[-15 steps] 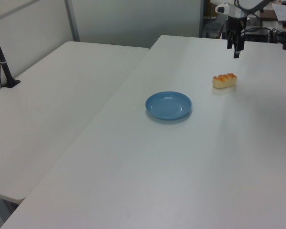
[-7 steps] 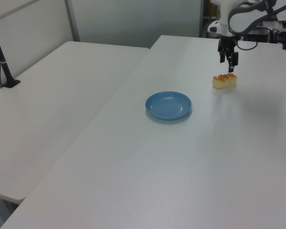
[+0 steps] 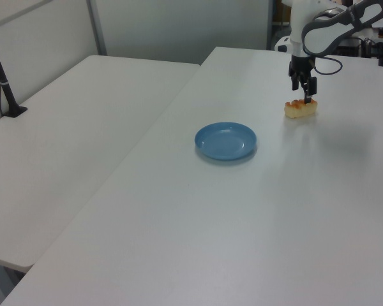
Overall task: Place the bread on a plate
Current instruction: 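Close the gripper around the bread roll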
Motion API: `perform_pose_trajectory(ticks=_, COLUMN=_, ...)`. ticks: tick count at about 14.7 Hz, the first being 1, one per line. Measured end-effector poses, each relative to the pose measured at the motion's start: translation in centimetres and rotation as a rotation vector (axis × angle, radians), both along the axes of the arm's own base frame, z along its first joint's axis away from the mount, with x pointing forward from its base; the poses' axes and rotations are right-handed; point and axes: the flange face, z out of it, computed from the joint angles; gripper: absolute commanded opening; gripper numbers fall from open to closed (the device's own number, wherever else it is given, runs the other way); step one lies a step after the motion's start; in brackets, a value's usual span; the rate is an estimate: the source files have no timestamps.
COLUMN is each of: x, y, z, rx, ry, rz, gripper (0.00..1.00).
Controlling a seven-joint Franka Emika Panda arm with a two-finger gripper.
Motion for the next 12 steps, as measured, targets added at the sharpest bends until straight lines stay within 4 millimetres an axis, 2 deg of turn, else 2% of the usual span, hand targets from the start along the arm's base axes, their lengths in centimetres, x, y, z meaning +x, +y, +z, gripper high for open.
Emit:
perform_pose_trajectory(ticks=5, x=0.3, y=0.0, z=-1.5, rx=-0.011, ry=0.010, rz=0.017, gripper=0.99)
perform_pose_trajectory(ticks=7, x=0.5, y=-0.1, z=-2.2, rx=-0.023, ry=0.015, rz=0.030, gripper=0.94)
perform_pose_trajectory(ticks=9, x=0.6, y=-0.1, z=-3.1, rx=-0.041, ry=0.025, rz=0.034, gripper=0.81)
perform_pose_trajectory(ticks=11, x=0.6, y=-0.1, z=-3.5, rx=-0.056, ry=0.031, rz=0.033, gripper=0.63)
perform_pose_trajectory(ticks=12, x=0.7, y=0.1, z=-3.5, rx=-0.059, ry=0.031, rz=0.032, gripper=0.60)
